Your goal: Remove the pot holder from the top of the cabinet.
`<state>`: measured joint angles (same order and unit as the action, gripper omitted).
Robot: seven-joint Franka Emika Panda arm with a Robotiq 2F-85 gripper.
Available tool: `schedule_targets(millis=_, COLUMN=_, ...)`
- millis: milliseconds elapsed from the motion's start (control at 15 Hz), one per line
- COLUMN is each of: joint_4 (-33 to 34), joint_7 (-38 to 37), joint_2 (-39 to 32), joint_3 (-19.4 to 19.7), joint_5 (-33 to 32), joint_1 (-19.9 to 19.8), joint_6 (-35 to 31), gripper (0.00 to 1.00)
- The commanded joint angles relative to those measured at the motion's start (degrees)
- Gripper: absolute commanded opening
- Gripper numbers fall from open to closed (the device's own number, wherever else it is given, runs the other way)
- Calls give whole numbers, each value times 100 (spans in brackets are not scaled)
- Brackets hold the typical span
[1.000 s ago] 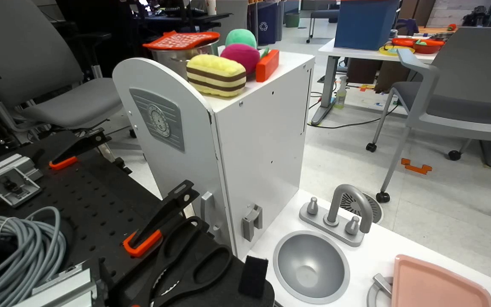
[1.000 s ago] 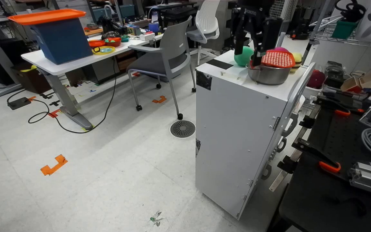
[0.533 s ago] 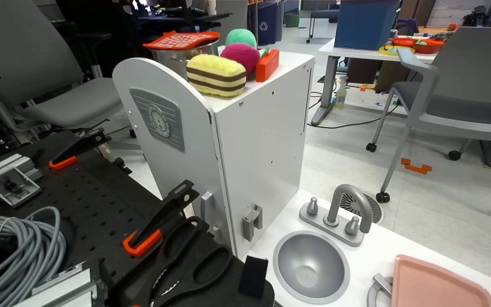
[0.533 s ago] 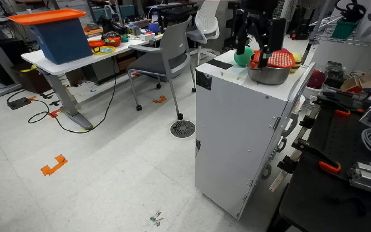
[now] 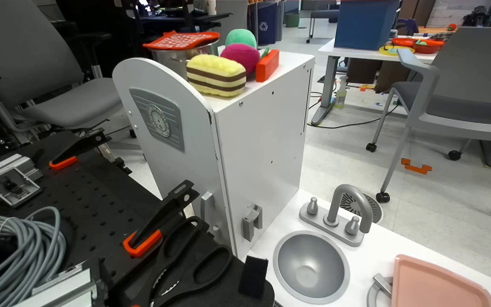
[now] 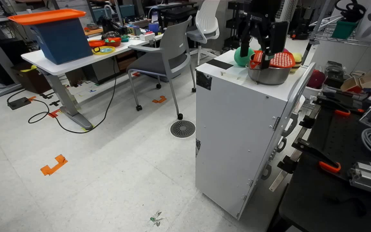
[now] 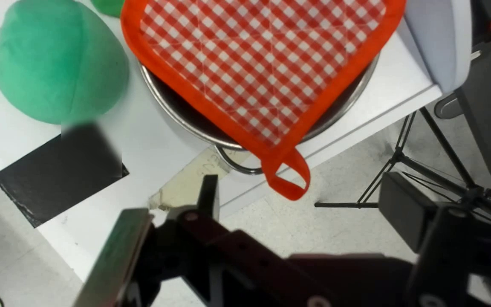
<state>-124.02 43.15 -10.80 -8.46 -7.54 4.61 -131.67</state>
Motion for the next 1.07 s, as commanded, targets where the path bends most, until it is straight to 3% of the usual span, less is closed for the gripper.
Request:
schedule_targets(millis=0, joint_4=-71, joint_7=25, joint_2=77, joint_3=8, joint_5=38, joint_1=-32, joint_6=-52, gripper=69)
schedule_targets(millis=600, joint_4=-98, joint_7=8, joint_2=97, joint_3=25, joint_5=19, joint_1=-35, joint_6=-70, gripper=2)
schedule_targets(millis=1000, joint_4=-134, joint_7=6, joint_2=155, joint_3=43, joint_5=20, joint_1=-43, joint_6=-110, gripper=0)
